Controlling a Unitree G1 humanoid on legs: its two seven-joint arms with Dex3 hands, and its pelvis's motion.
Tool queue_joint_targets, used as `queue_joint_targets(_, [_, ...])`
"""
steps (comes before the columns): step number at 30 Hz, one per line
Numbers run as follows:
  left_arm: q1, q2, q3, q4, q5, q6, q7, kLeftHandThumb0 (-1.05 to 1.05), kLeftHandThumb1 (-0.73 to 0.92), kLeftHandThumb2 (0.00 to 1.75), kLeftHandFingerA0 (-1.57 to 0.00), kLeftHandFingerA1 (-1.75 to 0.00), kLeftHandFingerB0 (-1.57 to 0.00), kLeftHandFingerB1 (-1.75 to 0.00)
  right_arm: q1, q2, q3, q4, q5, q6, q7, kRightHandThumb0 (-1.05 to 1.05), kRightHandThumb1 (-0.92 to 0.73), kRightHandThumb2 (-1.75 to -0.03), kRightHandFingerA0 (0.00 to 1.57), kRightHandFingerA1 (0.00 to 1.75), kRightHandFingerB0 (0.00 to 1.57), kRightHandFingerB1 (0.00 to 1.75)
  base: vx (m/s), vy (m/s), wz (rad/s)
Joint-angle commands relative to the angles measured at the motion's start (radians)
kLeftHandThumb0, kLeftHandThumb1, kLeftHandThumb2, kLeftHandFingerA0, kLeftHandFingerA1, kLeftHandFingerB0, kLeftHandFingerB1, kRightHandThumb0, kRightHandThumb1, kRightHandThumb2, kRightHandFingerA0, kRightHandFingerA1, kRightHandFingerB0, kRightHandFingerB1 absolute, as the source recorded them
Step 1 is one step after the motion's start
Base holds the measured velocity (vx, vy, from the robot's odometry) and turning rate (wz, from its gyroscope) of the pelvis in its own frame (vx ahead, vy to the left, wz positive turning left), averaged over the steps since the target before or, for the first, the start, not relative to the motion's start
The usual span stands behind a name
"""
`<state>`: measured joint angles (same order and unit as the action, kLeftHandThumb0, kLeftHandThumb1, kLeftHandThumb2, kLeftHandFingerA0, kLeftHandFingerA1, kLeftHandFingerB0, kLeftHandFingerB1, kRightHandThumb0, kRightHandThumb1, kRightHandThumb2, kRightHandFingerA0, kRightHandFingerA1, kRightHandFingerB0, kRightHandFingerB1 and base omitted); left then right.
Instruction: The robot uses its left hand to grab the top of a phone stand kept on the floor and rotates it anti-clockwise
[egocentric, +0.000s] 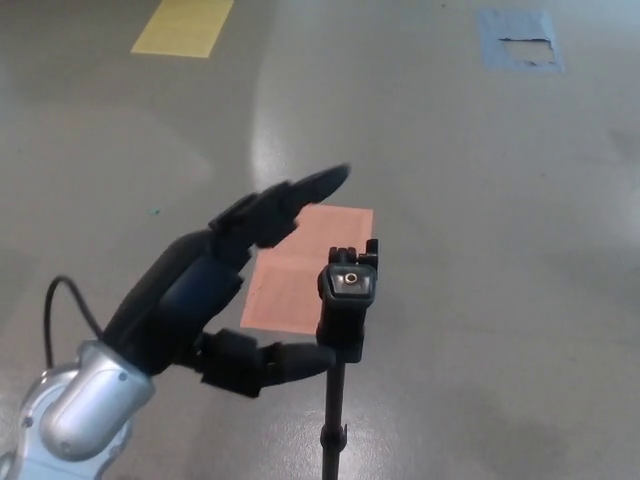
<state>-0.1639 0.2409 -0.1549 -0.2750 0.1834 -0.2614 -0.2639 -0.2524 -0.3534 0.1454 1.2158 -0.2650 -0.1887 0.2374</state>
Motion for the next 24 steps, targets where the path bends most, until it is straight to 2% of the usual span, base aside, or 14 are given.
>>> queue_joint_targets(1, [-0.028, -0.012, -0.024, -0.060, 0.018, 0.092, -0.013, -0.70, 0.42, 0.72, -0.10, -0.24, -0.11, -0.19, -0.005, -0.010, -0.001, 0.010, 0.001, 0.006, 0.004, -0.50, -0.63, -0.85, 0.59, 0.60, 0.18, 0.41, 0.00, 0.000, 0.00])
queue_joint_targets(2, [-0.032, -0.015, -0.029, -0.067, 0.025, 0.100, -0.010, -0.63, 0.42, 0.73, -0.07, -0.31, -0.07, -0.22, -0.008, -0.009, 0.000, 0.011, 0.000, 0.008, 0.003, -0.51, -0.63, -0.85, 0.59, 0.60, 0.19, 0.41, 0.00, 0.000, 0.00])
queue_joint_targets(6, [-0.037, -0.020, -0.041, -0.080, 0.036, 0.120, -0.006, -0.68, 0.42, 0.73, -0.09, -0.27, -0.10, -0.21, -0.011, -0.011, 0.000, 0.012, -0.001, 0.009, 0.004, -0.50, -0.62, -0.84, 0.59, 0.59, 0.19, 0.41, 0.00, 0.000, 0.00])
queue_joint_targets(7, [-0.040, -0.021, -0.043, -0.083, 0.036, 0.129, -0.007, -0.62, 0.42, 0.72, -0.06, -0.30, -0.06, -0.23, -0.012, -0.011, 0.000, 0.012, 0.000, 0.008, 0.006, -0.44, -0.75, -0.63, 0.66, 0.48, 0.23, 0.28, 0.00, 0.000, 0.00])
queue_joint_targets(9, [-0.044, -0.023, -0.045, -0.085, 0.036, 0.137, -0.005, -0.62, 0.41, 0.72, -0.05, -0.31, -0.08, -0.23, -0.015, -0.011, 0.001, 0.012, -0.002, 0.008, 0.008, -0.44, -0.75, -0.62, 0.66, 0.48, 0.23, 0.28, 0.00, 0.000, 0.00])
queue_joint_targets(10, [-0.047, -0.025, -0.047, -0.086, 0.039, 0.142, -0.003, -0.62, 0.41, 0.71, -0.06, -0.30, -0.06, -0.23, -0.017, -0.012, 0.004, 0.013, -0.004, 0.007, 0.013, -0.32, -0.54, -1.00, 0.54, 0.67, 0.09, 0.46, 0.00, 0.000, 0.00])
queue_joint_targets(13, [-0.053, -0.026, -0.054, -0.088, 0.045, 0.154, -0.006, -0.61, 0.39, 0.75, -0.04, -0.30, -0.06, -0.26, -0.017, -0.013, 0.003, 0.016, 0.000, 0.006, 0.025, -0.32, -0.54, -1.00, 0.54, 0.67, 0.08, 0.46, 0.00, 0.000, 0.00])
queue_joint_targets(14, [-0.056, -0.027, -0.055, -0.087, 0.045, 0.156, -0.006, -0.61, 0.41, 0.72, -0.06, -0.31, -0.06, -0.23, -0.018, -0.012, 0.003, 0.019, 0.000, 0.006, 0.025, -0.44, -0.75, -0.62, 0.65, 0.47, 0.24, 0.29, 0.00, 0.000, 0.00])
queue_joint_targets(15, [-0.058, -0.027, -0.056, -0.086, 0.044, 0.156, -0.006, -0.61, 0.41, 0.72, -0.06, -0.31, -0.06, -0.23, -0.018, -0.012, 0.003, 0.020, 0.000, 0.006, 0.025, -0.44, -0.75, -0.62, 0.65, 0.47, 0.24, 0.29, 0.00, 0.000, 0.00])
queue_joint_targets(16, [-0.058, -0.028, -0.059, -0.084, 0.046, 0.156, -0.006, -0.62, 0.41, 0.72, -0.05, -0.31, -0.06, -0.23, -0.016, -0.012, 0.004, 0.021, -0.001, 0.007, 0.023, -0.31, -0.54, -1.00, 0.56, 0.68, 0.09, 0.47, 0.00, 0.000, 0.00])
queue_joint_targets(20, [-0.080, -0.032, -0.067, -0.048, 0.046, 0.134, -0.005, -0.53, 0.37, 0.67, -0.06, -0.30, -0.07, -0.23, -0.012, -0.011, 0.005, 0.019, -0.001, 0.011, 0.027, -0.32, -0.54, -1.00, 0.56, 0.67, 0.09, 0.46, 0.00, 0.000, 0.00])
queue_joint_targets(21, [-0.090, -0.025, -0.072, -0.037, 0.073, 0.120, 0.003, -0.43, 0.30, 0.64, -0.06, -0.25, -0.07, -0.24, -0.013, -0.011, 0.005, 0.020, -0.001, 0.010, 0.028, -0.45, -0.74, -0.62, 0.66, 0.49, 0.24, 0.29, 0.00, 0.000, 0.00])
queue_joint_targets(23, [-0.097, -0.023, -0.080, -0.030, 0.102, 0.111, 0.015, -0.34, 0.38, 0.54, -0.06, -0.25, -0.08, -0.26, -0.015, -0.013, 0.006, 0.020, -0.002, 0.008, 0.032, -0.45, -0.75, -0.62, 0.66, 0.49, 0.24, 0.29, 0.00, 0.000, 0.00])
queue_joint_targets(24, [-0.103, -0.021, -0.086, -0.024, 0.125, 0.103, 0.025, -0.32, 0.31, 0.61, -0.06, -0.23, -0.07, -0.28, -0.015, -0.013, 0.006, 0.020, -0.002, 0.007, 0.033, -0.32, -0.53, -1.00, 0.56, 0.68, 0.11, 0.47, 0.00, 0.000, 0.00])
